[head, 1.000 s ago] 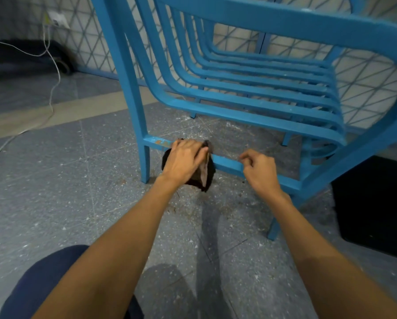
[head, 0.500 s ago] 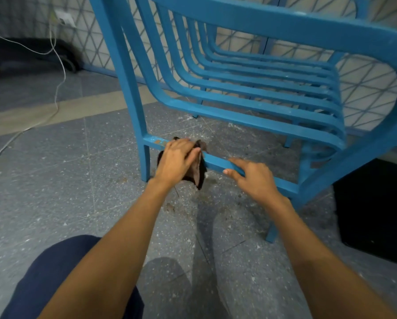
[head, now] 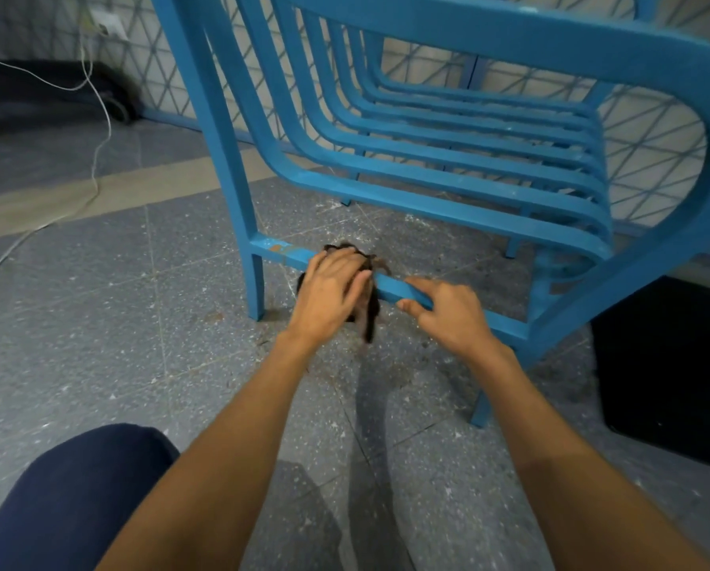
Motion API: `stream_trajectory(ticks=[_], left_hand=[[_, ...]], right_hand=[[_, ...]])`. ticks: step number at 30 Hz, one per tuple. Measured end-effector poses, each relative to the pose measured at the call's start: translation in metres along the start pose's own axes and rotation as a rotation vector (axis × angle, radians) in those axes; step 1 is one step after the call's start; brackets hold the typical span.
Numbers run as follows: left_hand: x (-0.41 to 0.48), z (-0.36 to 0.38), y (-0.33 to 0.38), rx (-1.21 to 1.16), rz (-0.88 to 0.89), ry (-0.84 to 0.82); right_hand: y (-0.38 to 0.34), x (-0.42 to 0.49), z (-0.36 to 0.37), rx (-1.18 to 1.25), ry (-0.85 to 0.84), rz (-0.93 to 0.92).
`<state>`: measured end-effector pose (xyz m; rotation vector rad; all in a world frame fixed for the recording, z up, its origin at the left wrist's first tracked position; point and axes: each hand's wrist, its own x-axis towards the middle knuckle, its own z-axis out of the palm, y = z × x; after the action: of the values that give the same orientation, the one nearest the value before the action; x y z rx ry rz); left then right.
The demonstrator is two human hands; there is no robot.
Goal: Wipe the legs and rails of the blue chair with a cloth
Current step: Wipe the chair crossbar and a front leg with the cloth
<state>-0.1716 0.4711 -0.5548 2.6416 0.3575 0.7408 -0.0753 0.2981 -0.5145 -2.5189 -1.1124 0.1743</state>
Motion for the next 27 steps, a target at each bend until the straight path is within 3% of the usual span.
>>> stream_trajectory(ticks=[4,7,11,15,19,27], left_hand=[[0.021,-0.011,-0.030,0.134,-0.169,-0.030],[0.027,-0.003,-0.011,0.200,-0.220,-0.031],[0.007,0.013,0.027,0.176,0.016,-0.140],[0.005,-0.003,-0.005,0.174,0.273,-0.289],[0.017,-0.017,-0.030,0.232,0.271,-0.304],[0.012,0.006,0.012,0.319,0.276,-0.248]], right_hand=[[-0.003,-0.001,-0.003,0.026,-0.008,0.019],[-0.007,-0.002,-0.005,0.062,-0.015,0.046],[-0.008,-0.003,-0.010,0.146,-0.031,0.070],[-0.009,-0.001,-0.021,0.362,-0.036,0.150],[0.009,-0.007,-0.029,0.360,0.033,0.192],[0.018,-0.006,-0.029,0.451,0.137,0.248]])
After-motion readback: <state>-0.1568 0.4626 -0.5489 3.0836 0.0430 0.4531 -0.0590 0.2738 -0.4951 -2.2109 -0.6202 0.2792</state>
